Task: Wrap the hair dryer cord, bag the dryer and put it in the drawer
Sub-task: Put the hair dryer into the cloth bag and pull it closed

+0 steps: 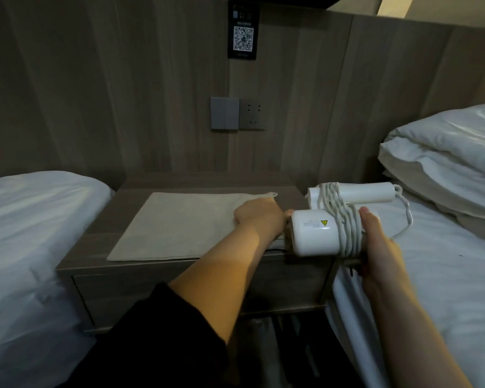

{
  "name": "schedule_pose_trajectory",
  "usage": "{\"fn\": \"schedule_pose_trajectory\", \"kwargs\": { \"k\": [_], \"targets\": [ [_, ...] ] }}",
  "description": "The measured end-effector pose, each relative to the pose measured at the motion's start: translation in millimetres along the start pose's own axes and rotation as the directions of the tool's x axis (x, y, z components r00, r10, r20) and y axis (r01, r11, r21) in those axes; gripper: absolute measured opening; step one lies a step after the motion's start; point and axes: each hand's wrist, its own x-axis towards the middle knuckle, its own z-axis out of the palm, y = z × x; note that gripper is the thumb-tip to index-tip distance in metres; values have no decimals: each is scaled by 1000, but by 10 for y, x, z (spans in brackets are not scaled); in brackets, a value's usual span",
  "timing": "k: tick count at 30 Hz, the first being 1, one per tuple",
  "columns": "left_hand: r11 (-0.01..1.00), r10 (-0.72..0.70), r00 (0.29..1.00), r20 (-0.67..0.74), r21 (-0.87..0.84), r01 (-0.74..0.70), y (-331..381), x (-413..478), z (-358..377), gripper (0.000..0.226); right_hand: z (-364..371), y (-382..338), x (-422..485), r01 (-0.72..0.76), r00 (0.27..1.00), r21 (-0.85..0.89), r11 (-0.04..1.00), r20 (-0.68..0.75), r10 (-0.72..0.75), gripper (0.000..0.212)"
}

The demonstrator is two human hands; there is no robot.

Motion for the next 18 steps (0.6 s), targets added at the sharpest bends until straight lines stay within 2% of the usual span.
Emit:
{"fn": "schedule_pose_trajectory", "kwargs": {
  "k": [4, 9, 10, 12, 15, 18],
  "targets": [
    [983, -55, 991, 120, 180, 33, 70, 39, 61, 36, -123, -5, 64, -9, 1000, -44, 999, 19, 10, 33],
    [989, 64, 962, 267, 109, -96, -119, -30, -134, 16, -93, -51, 87, -51, 996, 29, 998, 75, 49, 35],
    [980, 114, 955, 272, 125, -152, -196, -72, -198, 21, -75, -53, 83, -72, 993, 58, 996, 96, 67, 38],
    [971, 163, 963, 216, 139, -195, -374, -166, -298, 35, -32, -46, 74, -117, 987, 117, 986, 121, 103, 44],
    [969, 156, 981, 116, 173, -174, -665, -248, -337, 34, 20, -17, 76, -157, 974, 159, 975, 189, 126, 49],
    [998, 54, 998, 28, 18, -54, -888, -281, -238, 32, 59, 0, 74, -238, 925, 163, 958, 338, 172, 43]
  ]
}}
